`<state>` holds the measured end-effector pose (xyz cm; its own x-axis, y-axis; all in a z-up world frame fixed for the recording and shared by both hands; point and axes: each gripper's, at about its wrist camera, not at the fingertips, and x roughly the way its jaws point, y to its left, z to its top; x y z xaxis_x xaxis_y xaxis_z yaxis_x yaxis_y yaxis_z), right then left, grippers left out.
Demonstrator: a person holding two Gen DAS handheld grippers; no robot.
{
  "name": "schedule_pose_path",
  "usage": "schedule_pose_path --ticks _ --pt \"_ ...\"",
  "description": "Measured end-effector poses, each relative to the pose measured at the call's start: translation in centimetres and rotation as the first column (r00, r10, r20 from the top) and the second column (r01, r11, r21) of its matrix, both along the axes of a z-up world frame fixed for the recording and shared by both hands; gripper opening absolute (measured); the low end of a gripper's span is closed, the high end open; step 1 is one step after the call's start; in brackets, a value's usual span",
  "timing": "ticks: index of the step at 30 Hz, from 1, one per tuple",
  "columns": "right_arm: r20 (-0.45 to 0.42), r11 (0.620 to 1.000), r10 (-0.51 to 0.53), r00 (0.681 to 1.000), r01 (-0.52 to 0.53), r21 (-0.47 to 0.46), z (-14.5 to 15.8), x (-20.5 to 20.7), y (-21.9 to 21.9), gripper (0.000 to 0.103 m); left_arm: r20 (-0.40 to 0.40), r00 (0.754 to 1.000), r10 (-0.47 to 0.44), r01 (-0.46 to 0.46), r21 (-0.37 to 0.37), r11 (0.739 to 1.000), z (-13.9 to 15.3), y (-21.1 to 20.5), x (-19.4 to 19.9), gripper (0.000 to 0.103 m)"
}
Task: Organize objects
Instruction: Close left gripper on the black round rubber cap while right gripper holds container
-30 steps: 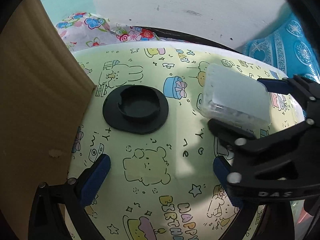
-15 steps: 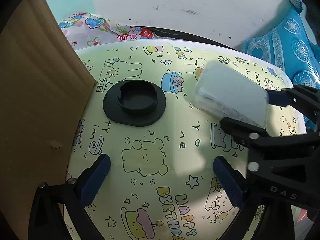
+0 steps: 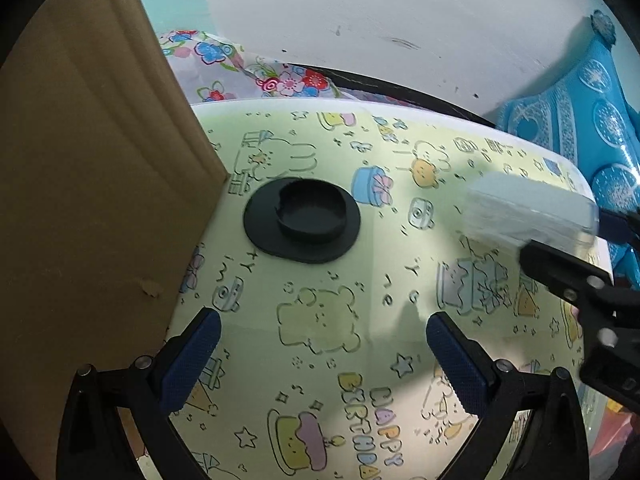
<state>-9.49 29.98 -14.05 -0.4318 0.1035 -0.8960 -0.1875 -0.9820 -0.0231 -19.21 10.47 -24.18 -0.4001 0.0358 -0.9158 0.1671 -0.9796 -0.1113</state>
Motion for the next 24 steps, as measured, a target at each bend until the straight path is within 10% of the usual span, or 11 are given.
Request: schedule_pose_path --ticks 24 --pt "0.072 0.999 -0.046 0.996 0.046 -0.010 -2.1 0.9 1.2 0.063 -0.090 0.986 0.143 -0.142 0.024 0.990 -2.0 -1.1 -4.7 0.103"
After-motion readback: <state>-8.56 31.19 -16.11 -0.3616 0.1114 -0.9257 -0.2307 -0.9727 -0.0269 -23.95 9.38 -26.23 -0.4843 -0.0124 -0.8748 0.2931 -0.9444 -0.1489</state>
